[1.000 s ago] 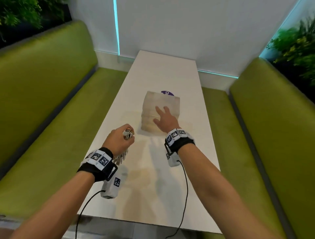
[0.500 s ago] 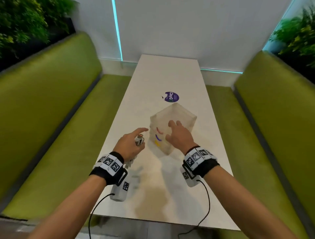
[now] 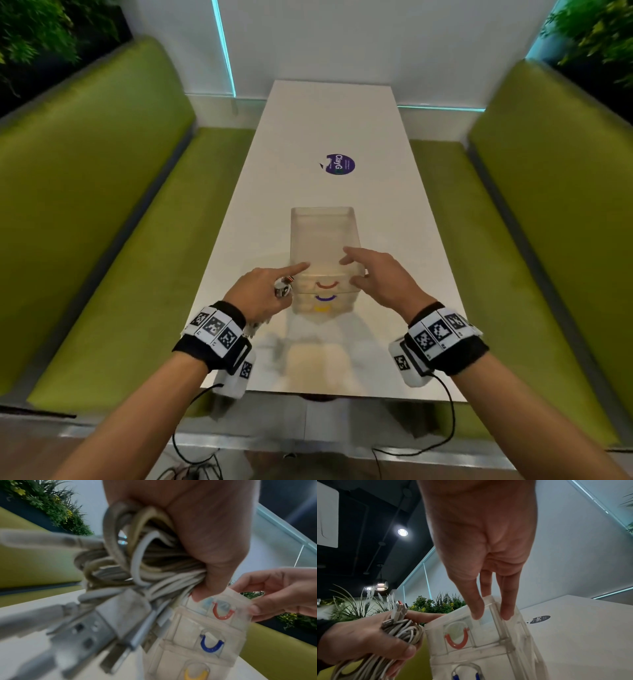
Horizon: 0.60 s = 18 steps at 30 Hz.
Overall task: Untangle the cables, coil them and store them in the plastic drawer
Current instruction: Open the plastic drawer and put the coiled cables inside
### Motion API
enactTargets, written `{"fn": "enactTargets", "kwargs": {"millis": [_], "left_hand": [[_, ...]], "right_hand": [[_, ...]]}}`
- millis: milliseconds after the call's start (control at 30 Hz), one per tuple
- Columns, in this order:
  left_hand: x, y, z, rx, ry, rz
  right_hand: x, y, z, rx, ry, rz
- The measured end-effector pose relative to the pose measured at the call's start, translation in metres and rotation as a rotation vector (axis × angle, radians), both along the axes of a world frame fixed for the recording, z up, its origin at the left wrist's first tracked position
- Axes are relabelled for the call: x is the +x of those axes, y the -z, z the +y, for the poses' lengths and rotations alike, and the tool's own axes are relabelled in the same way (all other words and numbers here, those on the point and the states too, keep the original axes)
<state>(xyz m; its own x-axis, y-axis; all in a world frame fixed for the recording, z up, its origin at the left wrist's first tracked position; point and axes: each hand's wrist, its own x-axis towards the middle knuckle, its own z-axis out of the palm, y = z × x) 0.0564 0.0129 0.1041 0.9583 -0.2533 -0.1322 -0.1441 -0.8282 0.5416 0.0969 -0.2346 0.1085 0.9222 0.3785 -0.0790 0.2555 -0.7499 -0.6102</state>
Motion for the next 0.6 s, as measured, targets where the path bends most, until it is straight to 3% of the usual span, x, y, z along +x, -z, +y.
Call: {"fn": "enactTargets", "kwargs": {"millis": [333,467,500,600], "left_hand": [[-0.001,0.007,0.001,-0.054,-0.081,0.009],[-0.002,0.011,0.000,-0.131,-0.087,0.014],[-0.002,0.012,0.000,-0.156,-0.100,0.012],[-0.003,0.014,-0.001,-0.234,-0.127,0.016]], "right_hand": [[-0.010,-0.001,0.001,0.043,0.012,-0.005],[-0.049,0.002,0.010,0.032,0.130,-0.307],[-0.060,0.006,0.016,0.014,0.115,-0.275],[-0.074,0.037,0.037,-0.278,-0.090,0.170]]}}
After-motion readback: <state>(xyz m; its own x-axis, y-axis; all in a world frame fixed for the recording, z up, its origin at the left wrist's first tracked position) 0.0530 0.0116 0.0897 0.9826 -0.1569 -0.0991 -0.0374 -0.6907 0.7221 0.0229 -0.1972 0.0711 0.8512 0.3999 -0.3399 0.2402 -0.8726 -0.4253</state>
